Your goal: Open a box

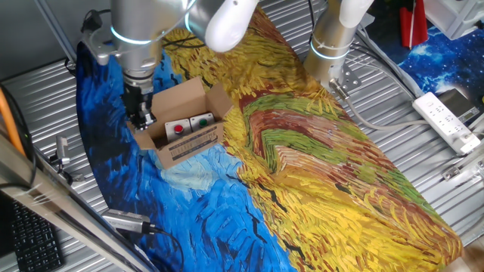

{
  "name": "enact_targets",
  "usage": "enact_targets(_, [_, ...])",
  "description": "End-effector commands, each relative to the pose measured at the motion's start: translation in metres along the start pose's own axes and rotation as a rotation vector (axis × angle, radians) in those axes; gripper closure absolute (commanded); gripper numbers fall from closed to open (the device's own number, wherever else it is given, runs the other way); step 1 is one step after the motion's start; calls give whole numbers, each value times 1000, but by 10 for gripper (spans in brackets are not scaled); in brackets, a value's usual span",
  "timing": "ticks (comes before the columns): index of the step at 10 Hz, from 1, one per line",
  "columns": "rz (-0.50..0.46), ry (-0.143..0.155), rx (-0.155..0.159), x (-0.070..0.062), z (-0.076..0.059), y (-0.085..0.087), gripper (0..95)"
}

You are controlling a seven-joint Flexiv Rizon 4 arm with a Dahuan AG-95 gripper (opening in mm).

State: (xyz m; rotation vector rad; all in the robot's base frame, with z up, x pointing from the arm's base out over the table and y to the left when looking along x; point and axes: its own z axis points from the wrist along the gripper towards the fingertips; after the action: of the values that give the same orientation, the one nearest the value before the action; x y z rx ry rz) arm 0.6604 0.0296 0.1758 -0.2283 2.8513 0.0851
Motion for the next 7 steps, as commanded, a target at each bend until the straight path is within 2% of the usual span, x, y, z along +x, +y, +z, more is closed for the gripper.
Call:
enact_targets(1, [-1, 31, -8, -2, 6, -2, 950])
enact_targets(5, [15, 88, -14, -7, 18, -1, 950])
enact_targets(7, [31, 130, -16, -10, 24, 2, 950])
